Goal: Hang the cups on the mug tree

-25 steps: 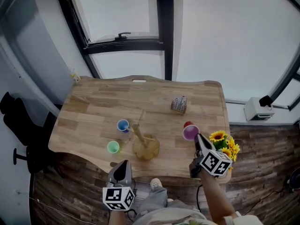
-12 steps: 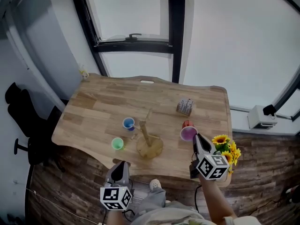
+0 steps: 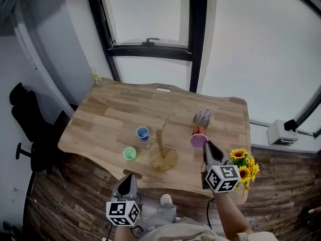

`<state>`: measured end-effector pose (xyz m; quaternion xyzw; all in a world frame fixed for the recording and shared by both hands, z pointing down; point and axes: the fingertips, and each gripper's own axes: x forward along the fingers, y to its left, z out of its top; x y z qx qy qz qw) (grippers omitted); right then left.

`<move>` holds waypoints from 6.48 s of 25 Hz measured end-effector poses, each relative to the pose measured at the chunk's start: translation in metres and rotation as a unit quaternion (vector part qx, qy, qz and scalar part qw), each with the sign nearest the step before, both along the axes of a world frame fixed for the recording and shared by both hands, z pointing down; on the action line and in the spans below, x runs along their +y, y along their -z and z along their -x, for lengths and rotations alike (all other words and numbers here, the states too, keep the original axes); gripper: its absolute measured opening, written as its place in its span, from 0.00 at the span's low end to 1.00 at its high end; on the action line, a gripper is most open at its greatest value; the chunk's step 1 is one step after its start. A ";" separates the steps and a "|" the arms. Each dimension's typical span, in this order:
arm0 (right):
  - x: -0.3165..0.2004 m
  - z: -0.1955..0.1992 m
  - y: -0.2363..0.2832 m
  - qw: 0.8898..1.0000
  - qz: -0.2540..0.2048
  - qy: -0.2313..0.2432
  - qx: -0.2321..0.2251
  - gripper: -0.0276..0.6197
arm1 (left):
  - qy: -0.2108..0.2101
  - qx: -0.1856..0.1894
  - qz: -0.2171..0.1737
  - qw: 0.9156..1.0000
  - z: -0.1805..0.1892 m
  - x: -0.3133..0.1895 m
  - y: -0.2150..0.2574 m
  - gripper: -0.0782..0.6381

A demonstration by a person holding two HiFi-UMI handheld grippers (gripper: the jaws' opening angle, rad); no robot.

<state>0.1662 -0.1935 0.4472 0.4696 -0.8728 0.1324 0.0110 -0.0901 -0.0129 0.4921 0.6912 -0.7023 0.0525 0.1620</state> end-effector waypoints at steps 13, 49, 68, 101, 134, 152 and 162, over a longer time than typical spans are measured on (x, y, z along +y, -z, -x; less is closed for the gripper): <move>-0.026 0.046 0.014 0.998 -0.029 0.032 0.036 0.07 | 0.042 0.008 -0.004 0.999 0.033 0.017 0.003 0.11; -0.027 0.136 0.032 0.950 -0.196 0.087 0.227 0.07 | 0.044 0.023 0.005 0.999 0.047 0.025 -0.008 0.11; 0.008 0.145 0.004 0.921 -0.216 0.119 0.301 0.09 | -0.011 0.013 0.008 1.000 0.013 0.031 -0.009 0.11; 0.198 0.102 -0.046 0.959 -0.081 0.184 0.198 0.05 | -0.065 0.017 0.033 0.997 -0.056 0.092 -0.021 0.11; 0.185 0.162 -0.064 0.954 -0.048 0.185 0.230 0.05 | -0.080 0.253 0.071 0.962 0.052 0.009 -0.033 0.47; 0.146 0.203 -0.076 0.957 -0.031 0.148 0.247 0.05 | -0.091 0.310 0.124 0.938 0.104 -0.039 -0.078 0.49; 0.126 0.215 -0.079 0.963 -0.021 0.098 0.250 0.05 | -0.080 0.411 0.178 0.891 0.124 -0.073 -0.124 0.49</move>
